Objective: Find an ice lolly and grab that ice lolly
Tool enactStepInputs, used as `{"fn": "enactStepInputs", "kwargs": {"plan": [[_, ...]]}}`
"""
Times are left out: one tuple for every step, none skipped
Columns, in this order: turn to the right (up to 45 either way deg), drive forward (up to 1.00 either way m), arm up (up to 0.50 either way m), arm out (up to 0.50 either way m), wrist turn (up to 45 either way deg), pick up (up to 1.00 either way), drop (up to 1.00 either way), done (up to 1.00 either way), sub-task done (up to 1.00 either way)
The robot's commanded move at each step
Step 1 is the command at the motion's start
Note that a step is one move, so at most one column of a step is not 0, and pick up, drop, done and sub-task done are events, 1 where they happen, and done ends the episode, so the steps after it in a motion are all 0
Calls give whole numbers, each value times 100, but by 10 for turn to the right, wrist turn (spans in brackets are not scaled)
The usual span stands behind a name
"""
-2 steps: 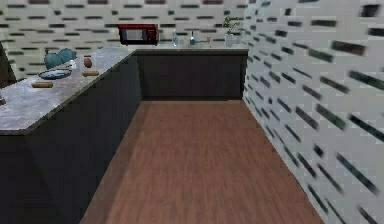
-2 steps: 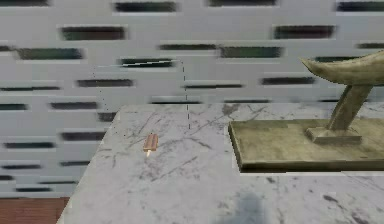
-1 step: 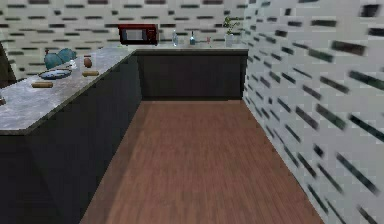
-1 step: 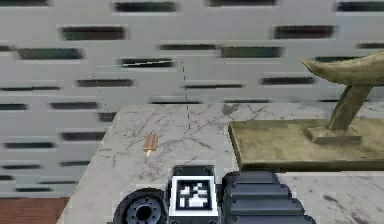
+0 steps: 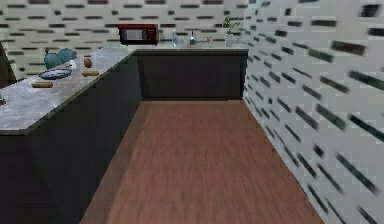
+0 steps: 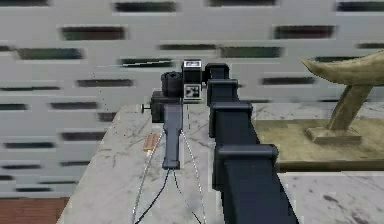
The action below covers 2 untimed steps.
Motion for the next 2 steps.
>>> {"fn": "enactStepInputs", "kwargs": {"plan": [[0, 0, 0, 0, 450, 0, 0, 0, 0], [0, 0, 0, 0, 450, 0, 0, 0, 0]]}}
